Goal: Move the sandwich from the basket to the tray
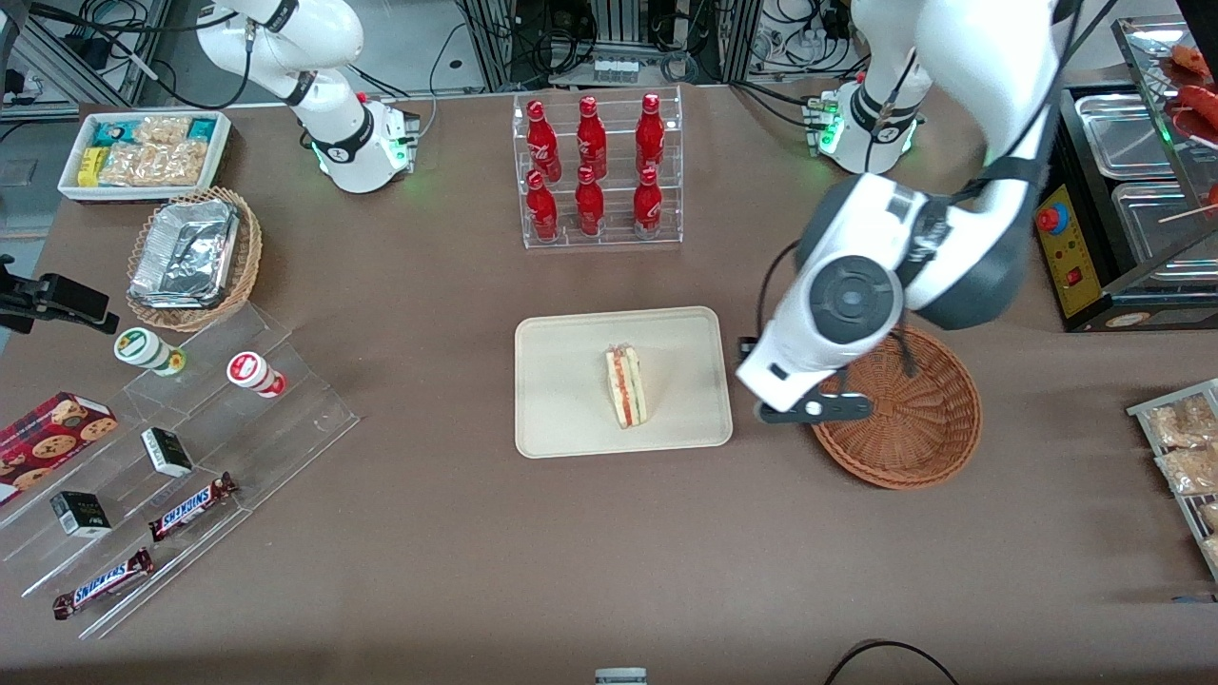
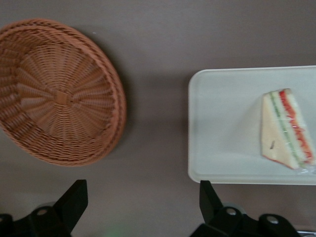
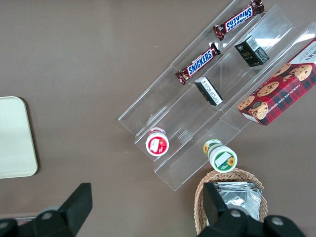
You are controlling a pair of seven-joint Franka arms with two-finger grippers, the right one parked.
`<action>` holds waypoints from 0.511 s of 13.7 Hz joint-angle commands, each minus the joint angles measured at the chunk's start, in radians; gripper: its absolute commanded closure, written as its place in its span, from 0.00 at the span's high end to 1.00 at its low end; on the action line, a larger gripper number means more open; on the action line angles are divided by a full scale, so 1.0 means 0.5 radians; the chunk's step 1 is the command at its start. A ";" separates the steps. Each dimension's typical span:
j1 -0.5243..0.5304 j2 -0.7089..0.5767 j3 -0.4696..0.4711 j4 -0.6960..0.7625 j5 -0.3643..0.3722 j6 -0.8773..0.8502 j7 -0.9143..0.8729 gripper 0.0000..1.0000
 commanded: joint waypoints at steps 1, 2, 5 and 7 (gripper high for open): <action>0.144 -0.209 -0.011 -0.217 -0.018 0.005 0.218 1.00; 0.205 -0.261 -0.011 -0.257 -0.021 0.001 0.314 1.00; 0.340 -0.399 -0.008 -0.346 -0.024 -0.008 0.498 1.00; 0.450 -0.510 -0.014 -0.398 -0.051 -0.060 0.672 1.00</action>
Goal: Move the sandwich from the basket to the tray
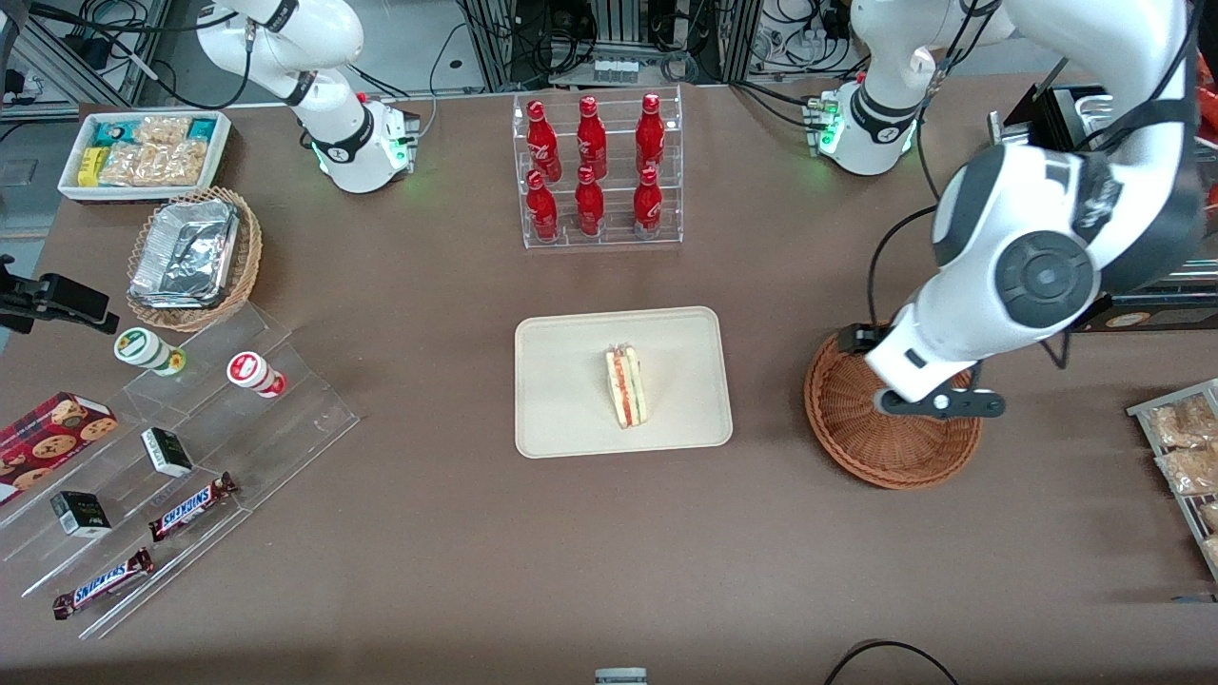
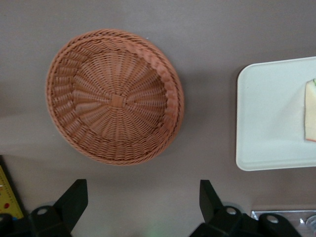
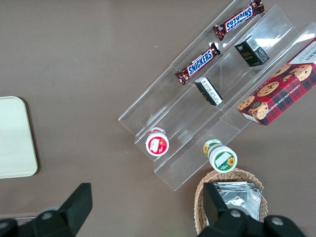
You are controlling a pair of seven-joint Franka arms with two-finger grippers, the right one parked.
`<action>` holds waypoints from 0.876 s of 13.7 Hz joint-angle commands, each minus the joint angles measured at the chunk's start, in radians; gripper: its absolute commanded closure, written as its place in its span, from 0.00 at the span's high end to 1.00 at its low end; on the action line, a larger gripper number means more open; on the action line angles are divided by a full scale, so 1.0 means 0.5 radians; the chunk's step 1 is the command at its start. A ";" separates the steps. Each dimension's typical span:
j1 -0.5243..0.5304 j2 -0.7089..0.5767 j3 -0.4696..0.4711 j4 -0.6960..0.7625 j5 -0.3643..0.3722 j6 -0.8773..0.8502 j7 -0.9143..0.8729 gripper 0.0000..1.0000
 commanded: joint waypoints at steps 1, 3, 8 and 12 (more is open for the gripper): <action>0.138 -0.229 -0.019 -0.132 -0.103 -0.109 0.264 1.00; 0.197 -0.333 -0.016 -0.129 -0.122 -0.219 0.384 1.00; 0.234 -0.484 0.039 -0.107 -0.122 -0.413 0.538 1.00; 0.231 -0.545 0.141 -0.104 -0.122 -0.468 0.563 1.00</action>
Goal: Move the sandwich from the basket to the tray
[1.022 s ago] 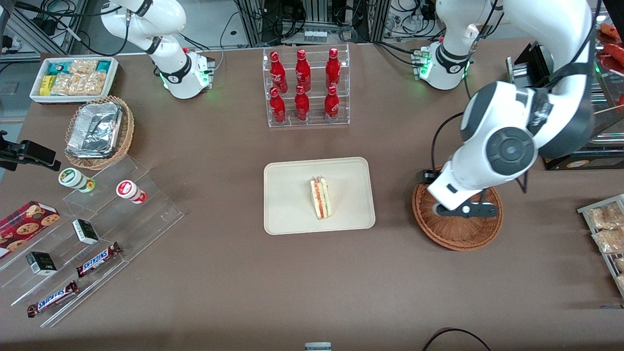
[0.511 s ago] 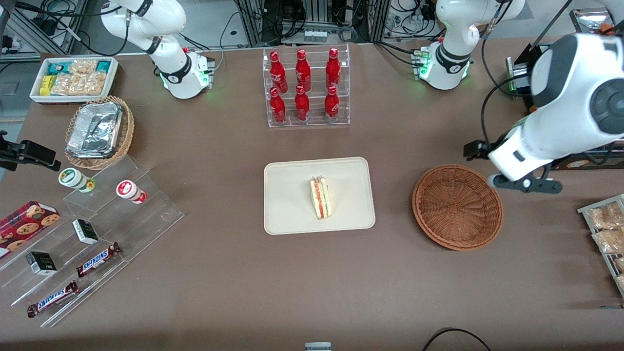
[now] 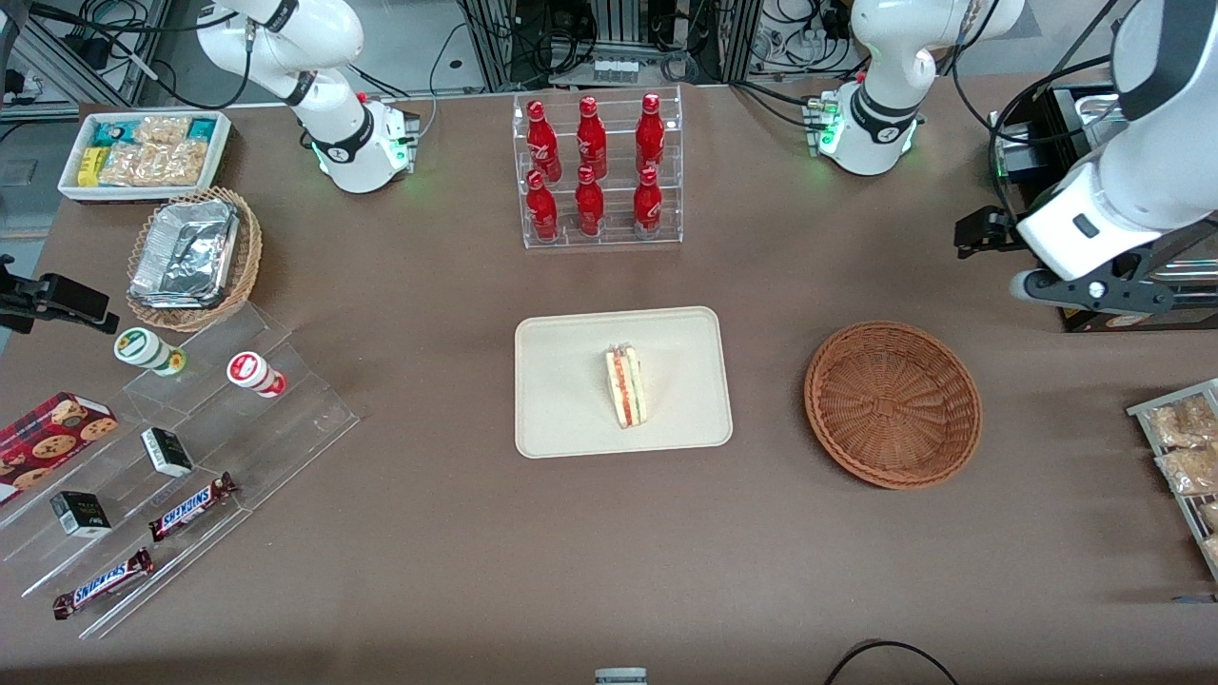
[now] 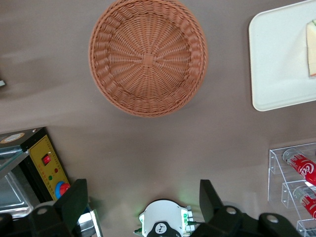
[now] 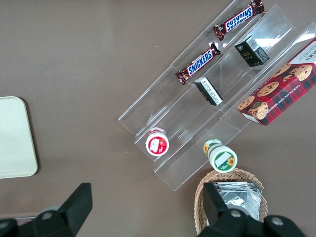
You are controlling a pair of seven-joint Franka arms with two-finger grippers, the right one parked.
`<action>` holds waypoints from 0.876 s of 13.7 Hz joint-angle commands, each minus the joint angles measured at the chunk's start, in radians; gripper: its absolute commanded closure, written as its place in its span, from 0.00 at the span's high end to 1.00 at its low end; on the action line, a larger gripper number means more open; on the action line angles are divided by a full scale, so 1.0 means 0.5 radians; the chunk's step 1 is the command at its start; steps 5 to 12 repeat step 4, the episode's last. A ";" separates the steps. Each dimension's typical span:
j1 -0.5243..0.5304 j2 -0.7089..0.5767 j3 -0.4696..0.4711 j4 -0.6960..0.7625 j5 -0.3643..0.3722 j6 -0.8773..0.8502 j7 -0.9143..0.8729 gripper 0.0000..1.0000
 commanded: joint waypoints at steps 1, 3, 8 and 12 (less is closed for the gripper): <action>0.023 -0.080 0.054 -0.054 -0.029 -0.038 0.053 1.00; 0.023 -0.083 0.064 -0.060 -0.032 -0.035 0.053 1.00; 0.023 -0.083 0.064 -0.063 -0.029 -0.035 0.053 1.00; 0.023 -0.083 0.064 -0.063 -0.029 -0.035 0.053 1.00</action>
